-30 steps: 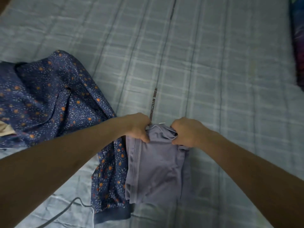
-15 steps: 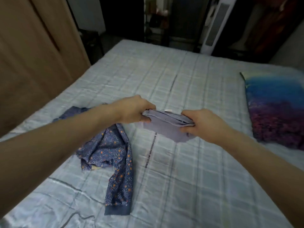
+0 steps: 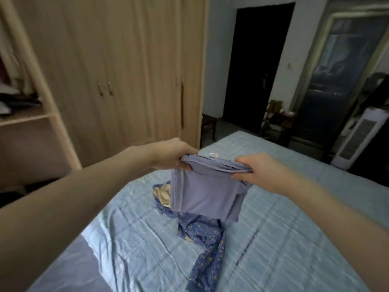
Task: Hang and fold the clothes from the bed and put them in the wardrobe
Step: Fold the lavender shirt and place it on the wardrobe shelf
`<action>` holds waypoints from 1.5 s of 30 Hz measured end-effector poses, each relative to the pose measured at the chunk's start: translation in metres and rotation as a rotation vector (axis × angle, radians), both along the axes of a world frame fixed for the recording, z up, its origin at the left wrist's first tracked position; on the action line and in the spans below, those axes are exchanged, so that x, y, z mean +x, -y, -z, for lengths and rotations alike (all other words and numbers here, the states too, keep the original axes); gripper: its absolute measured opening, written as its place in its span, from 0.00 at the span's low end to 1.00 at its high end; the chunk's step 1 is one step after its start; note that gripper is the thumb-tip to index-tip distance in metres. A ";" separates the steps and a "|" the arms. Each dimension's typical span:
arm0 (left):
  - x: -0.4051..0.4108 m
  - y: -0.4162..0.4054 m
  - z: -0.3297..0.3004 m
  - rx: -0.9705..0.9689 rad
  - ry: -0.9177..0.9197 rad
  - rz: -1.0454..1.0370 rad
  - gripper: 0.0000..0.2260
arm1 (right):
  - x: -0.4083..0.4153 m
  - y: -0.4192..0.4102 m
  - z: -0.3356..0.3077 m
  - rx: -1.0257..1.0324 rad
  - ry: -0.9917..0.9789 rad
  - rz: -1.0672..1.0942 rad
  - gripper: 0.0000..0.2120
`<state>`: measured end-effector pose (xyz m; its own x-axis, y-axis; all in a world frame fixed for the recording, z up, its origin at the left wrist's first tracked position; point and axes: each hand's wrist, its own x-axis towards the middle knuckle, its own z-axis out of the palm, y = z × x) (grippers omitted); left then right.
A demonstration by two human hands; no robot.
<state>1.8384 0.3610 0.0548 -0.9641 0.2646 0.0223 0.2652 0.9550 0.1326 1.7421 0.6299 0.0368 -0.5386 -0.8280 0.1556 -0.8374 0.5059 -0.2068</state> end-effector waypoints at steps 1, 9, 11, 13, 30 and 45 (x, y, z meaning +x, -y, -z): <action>0.019 0.016 -0.004 0.010 -0.009 -0.032 0.06 | 0.007 0.020 -0.005 0.003 -0.012 -0.046 0.14; 0.188 0.154 -0.030 0.025 -0.053 -0.306 0.06 | 0.094 0.203 -0.026 -0.058 0.018 -0.357 0.16; 0.235 0.188 -0.032 0.026 -0.053 -0.386 0.05 | 0.123 0.252 -0.029 -0.061 0.051 -0.430 0.16; 0.282 0.222 -0.035 0.002 -0.051 -0.479 0.05 | 0.156 0.300 -0.034 -0.064 0.079 -0.492 0.15; 0.523 0.407 -0.068 -0.012 -0.154 -0.885 0.09 | 0.345 0.577 -0.072 -0.105 0.119 -0.848 0.10; 0.448 0.557 -0.050 0.022 -0.126 -0.969 0.12 | 0.259 0.751 -0.051 -0.084 0.103 -0.924 0.11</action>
<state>2.2864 -0.1962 0.1048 -0.7537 -0.6431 0.1354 -0.6201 0.7641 0.1778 2.0016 -0.1211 0.0877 0.3136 -0.9230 0.2228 -0.8757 -0.3719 -0.3079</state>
